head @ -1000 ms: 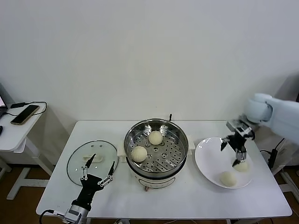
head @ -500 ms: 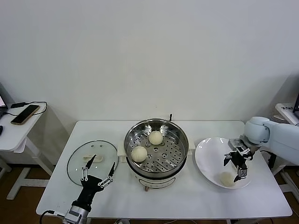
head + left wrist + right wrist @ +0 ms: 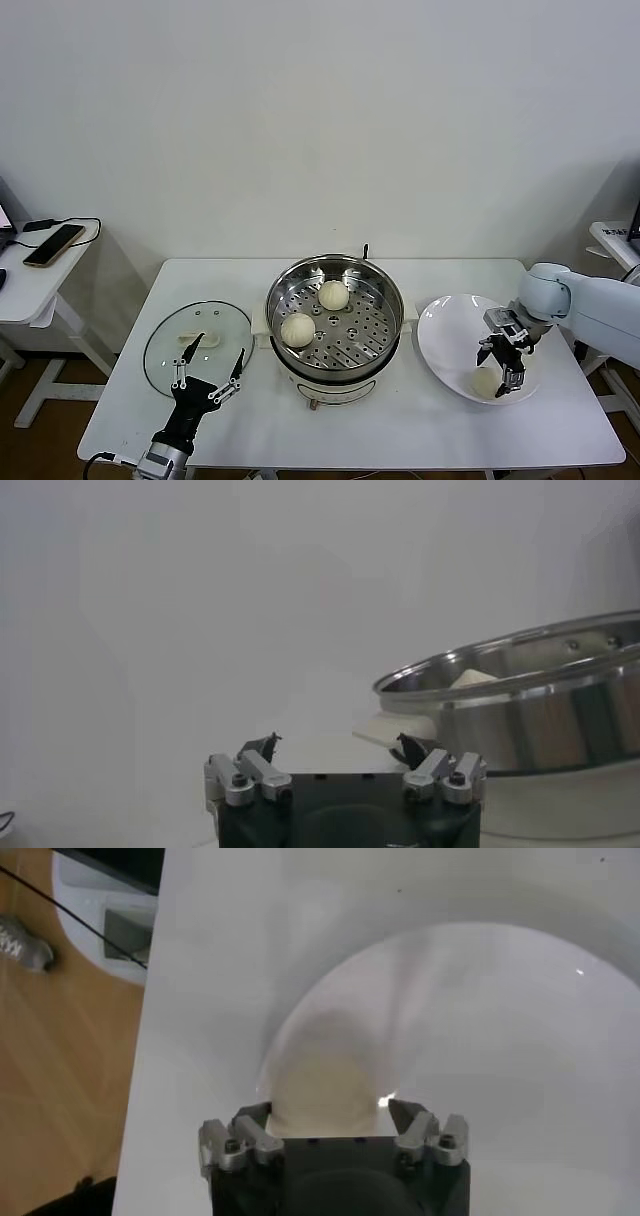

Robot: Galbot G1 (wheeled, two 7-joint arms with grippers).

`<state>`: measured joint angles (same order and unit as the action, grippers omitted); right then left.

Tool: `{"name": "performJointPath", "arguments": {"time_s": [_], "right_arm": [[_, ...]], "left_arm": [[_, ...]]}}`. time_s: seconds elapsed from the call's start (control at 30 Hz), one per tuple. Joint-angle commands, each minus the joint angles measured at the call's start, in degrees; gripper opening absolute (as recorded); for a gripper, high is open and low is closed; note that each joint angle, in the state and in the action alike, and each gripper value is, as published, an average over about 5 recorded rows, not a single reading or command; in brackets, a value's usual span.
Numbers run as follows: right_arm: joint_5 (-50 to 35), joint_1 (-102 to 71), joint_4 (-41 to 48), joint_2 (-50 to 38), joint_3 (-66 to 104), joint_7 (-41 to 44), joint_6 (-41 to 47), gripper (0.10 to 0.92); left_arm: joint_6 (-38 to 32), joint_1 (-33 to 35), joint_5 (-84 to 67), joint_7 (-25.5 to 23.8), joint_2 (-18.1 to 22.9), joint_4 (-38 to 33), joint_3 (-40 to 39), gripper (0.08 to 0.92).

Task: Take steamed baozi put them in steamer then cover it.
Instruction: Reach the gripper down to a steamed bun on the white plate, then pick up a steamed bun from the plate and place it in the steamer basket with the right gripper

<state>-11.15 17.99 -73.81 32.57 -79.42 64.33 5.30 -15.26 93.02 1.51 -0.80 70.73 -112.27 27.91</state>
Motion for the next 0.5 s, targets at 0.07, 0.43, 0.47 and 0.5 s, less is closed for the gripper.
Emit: {"name": "performJointPath", "arguments": {"time_s": [0.07,0.43,0.47,0.5], "right_arm": [[0.1,-1.0,0.0,-0.2,0.6,0.4,0.1,0.711],[-0.7,5.8,-1.0,-0.5,0.2,3.0,-1.1,0.665],[-0.7,7.4,-1.0,-0.2,0.2,3.5,-1.5,0.662],[-0.7,9.2,-1.1,0.1,-0.2,3.9,-2.0,0.66]], "left_arm": [[-0.1,0.0,0.0,0.0,0.1,0.0,0.0,0.823],[0.0,-0.2,-0.1,0.0,0.0,-0.3,0.1,0.823],[0.0,-0.3,-0.1,0.0,-0.1,-0.4,0.0,0.823],[0.1,-0.3,-0.1,0.0,-0.1,-0.4,0.0,0.823]]}}
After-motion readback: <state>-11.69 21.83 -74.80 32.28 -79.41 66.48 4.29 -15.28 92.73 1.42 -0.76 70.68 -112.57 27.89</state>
